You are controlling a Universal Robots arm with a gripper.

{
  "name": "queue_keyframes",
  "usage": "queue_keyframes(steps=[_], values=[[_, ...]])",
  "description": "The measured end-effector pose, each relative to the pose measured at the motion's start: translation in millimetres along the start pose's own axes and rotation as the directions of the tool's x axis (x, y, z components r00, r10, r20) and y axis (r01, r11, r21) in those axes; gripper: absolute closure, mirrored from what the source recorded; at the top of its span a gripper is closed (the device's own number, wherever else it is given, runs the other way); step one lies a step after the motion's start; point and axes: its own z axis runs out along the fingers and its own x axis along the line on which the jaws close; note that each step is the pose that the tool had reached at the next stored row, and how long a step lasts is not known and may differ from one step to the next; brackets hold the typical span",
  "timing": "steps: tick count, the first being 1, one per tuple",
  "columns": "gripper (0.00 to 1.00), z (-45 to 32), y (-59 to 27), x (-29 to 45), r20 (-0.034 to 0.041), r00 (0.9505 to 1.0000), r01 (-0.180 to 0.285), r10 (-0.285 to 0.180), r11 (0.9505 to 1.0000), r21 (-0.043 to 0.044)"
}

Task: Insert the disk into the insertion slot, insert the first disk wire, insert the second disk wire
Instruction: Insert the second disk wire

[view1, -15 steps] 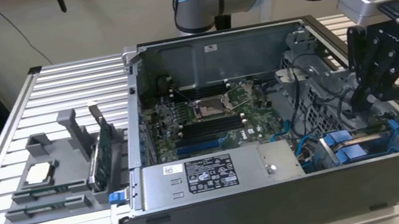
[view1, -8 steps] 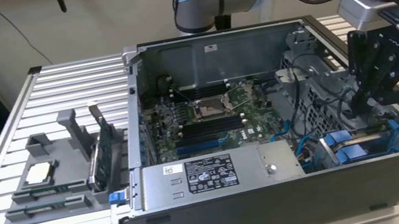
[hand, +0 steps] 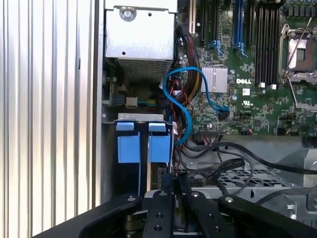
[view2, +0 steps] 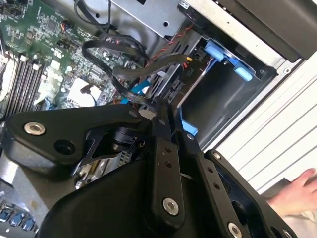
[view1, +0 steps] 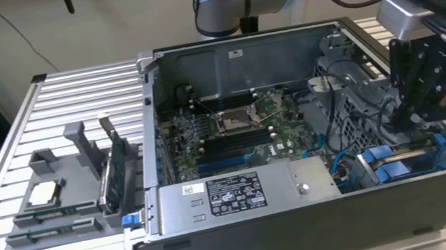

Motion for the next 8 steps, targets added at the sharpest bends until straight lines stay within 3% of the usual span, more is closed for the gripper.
queue_keyframes(steps=[8], values=[[0.84, 2.8, -0.3, 2.6, 0.0013, 0.9995, -0.033, 0.033, 0.9995, 0.0022]])
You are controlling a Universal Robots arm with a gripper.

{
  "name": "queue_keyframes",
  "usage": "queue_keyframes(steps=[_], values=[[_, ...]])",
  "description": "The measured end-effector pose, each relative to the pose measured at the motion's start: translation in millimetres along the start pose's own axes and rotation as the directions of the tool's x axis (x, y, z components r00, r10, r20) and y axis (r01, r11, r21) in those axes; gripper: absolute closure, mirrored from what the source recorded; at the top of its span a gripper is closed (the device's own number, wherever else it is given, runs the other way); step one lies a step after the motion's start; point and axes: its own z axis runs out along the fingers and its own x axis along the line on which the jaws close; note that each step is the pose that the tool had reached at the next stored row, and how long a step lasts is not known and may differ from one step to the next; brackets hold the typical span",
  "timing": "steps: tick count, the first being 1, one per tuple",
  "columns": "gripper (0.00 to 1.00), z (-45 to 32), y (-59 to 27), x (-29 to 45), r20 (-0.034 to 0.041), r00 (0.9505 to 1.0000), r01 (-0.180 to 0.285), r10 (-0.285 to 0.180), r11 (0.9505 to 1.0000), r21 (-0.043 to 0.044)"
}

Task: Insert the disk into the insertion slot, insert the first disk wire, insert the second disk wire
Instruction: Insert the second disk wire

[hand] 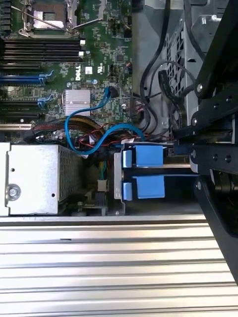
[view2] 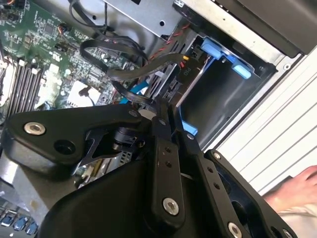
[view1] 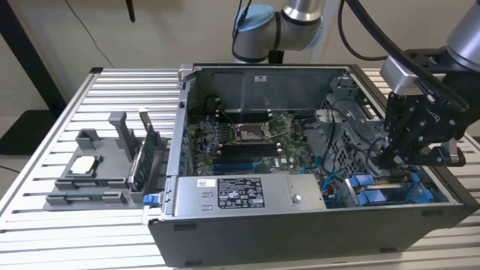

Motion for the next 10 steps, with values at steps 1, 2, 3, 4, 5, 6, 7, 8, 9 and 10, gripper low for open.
queue_keyframes(steps=[1, 2, 3, 4, 5, 6, 7, 8, 9, 10], values=[[0.84, 0.1, 0.0, 0.1, -0.0001, 1.0, -0.002, 0.002, 1.0, 0.0002], [0.84, 0.1, 0.0, 0.1, -0.0001, 1.0, -0.002, 0.002, 1.0, 0.0002], [0.84, 0.1, 0.0, 0.1, -0.0002, 1.0, -0.002, 0.002, 1.0, 0.0002], [0.84, 0.1, -0.1, 0.1, -0.0002, 1.0, -0.002, 0.002, 1.0, 0.0002], [0.84, 0.1, 0.0, 0.1, -0.0002, 1.0, -0.002, 0.002, 1.0, 0.0002], [0.84, 0.2, 0.0, 0.1, 0.0, 1.0, -0.002, 0.002, 1.0, 0.0002], [0.84, 0.3, -0.1, 0.1, 0.0, 1.0, -0.002, 0.002, 1.0, 0.0002], [0.84, 0.5, 0.0, 0.2, 0.0, 1.0, -0.002, 0.002, 1.0, 0.0002], [0.84, 0.7, -0.1, 0.2, 0.0, 1.0, -0.002, 0.002, 1.0, 0.0002], [0.84, 1.1, -0.1, 0.3, 0.0001, 1.0, -0.002, 0.002, 1.0, 0.0002]])
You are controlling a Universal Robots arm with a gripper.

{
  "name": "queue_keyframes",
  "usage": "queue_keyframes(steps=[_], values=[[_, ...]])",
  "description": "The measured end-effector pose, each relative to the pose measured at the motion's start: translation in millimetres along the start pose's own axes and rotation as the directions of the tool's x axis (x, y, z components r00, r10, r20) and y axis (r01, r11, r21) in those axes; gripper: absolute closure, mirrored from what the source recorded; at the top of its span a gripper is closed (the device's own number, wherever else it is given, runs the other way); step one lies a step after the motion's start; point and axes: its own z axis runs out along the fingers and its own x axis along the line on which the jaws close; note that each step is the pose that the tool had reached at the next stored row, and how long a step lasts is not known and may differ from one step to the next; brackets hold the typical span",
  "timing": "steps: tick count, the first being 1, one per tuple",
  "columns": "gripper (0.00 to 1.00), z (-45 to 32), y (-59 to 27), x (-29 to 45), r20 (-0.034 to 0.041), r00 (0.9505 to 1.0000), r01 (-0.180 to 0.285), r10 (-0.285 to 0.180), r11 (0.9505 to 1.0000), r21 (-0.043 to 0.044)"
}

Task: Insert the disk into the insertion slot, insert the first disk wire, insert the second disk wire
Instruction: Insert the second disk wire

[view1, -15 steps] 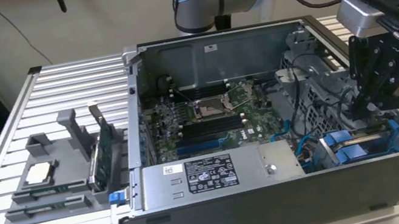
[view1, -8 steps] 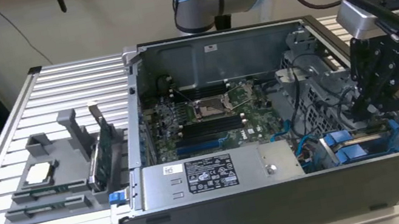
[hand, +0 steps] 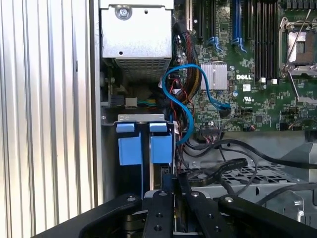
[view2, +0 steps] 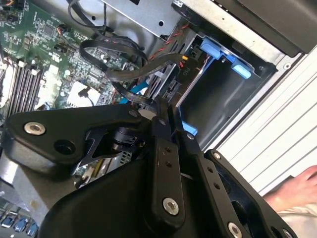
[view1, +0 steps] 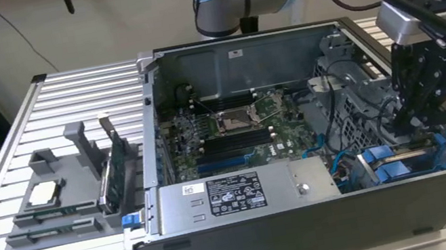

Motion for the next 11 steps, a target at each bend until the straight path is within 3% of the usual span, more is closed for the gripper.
queue_keyframes(steps=[11], values=[[0.84, 5.8, -8.5, 1.3, -0.0002, 1.0, 0.0, 0.0, 1.0, 0.0]])
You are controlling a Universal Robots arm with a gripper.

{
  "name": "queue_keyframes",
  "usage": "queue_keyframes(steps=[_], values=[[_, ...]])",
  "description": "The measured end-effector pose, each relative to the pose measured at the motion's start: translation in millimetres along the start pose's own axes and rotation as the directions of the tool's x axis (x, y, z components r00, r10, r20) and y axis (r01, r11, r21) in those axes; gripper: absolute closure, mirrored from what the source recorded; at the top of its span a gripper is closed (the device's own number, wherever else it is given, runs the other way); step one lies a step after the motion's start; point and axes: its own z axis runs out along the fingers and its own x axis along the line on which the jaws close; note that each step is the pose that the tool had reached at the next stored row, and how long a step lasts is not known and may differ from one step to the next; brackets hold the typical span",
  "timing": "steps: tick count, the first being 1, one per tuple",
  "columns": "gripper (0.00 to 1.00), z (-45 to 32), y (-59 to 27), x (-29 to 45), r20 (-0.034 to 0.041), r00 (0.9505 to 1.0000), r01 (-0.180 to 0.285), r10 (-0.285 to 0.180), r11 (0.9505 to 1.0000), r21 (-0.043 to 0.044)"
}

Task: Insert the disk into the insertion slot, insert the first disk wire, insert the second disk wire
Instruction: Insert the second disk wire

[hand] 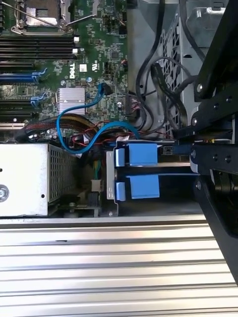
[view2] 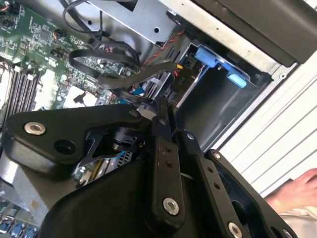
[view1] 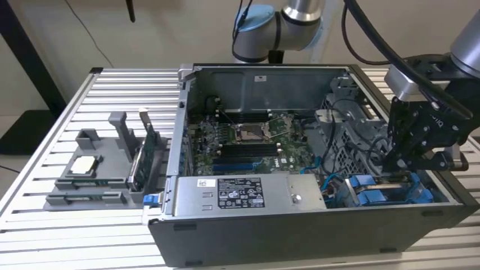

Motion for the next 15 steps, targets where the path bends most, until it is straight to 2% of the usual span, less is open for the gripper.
queue_keyframes(steps=[15], values=[[0.84, 8.6, -5.8, 2.4, 0.0, 1.0, -0.003, 0.003, 1.0, 0.0002]])
